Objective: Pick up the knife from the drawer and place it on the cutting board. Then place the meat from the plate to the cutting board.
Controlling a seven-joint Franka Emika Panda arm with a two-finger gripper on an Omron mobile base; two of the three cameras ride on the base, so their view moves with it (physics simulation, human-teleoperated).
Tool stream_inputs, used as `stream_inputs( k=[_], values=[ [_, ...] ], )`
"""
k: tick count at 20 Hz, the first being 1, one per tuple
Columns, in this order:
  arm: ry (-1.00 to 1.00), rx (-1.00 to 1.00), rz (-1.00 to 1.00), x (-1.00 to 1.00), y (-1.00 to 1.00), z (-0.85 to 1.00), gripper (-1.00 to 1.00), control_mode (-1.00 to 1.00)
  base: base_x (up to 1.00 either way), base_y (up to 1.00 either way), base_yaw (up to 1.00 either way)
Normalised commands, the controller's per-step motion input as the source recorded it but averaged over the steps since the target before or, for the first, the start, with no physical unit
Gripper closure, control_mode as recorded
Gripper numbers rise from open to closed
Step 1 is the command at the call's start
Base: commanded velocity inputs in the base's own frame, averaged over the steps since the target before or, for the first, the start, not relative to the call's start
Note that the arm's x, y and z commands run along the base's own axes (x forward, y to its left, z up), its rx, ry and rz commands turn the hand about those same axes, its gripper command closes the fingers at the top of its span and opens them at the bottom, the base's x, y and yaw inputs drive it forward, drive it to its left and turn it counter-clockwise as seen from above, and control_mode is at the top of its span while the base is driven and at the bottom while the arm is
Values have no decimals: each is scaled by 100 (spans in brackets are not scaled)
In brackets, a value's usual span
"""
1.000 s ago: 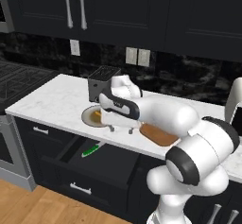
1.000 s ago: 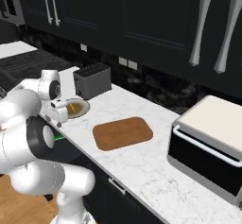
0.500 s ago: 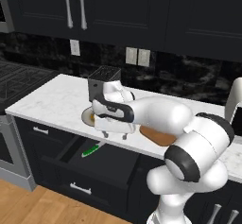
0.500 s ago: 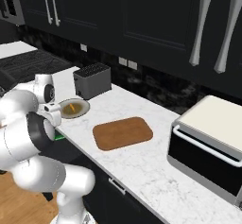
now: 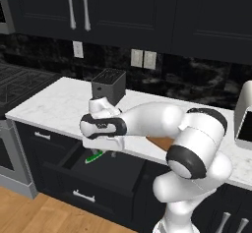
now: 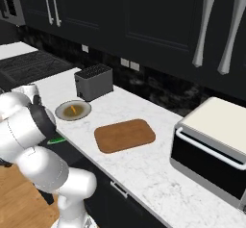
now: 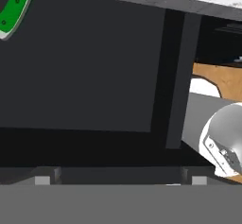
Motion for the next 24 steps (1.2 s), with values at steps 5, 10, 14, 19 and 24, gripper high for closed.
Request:
stream_inputs(
  k=[5, 10, 14, 19, 24],
  values=[
    [1, -2, 0, 3, 24, -57, -100, -100, 0, 0, 0],
    [0, 2, 0, 19, 0, -54, -100, -100, 0, 0, 0],
    [0, 0, 3, 1, 3, -67, -100, -100, 0, 0, 0],
    [1, 2, 5, 14, 6, -62, -100, -100, 0, 0, 0],
    [11, 4, 0, 33, 28, -33, -100, -100, 0, 0, 0]
  ],
)
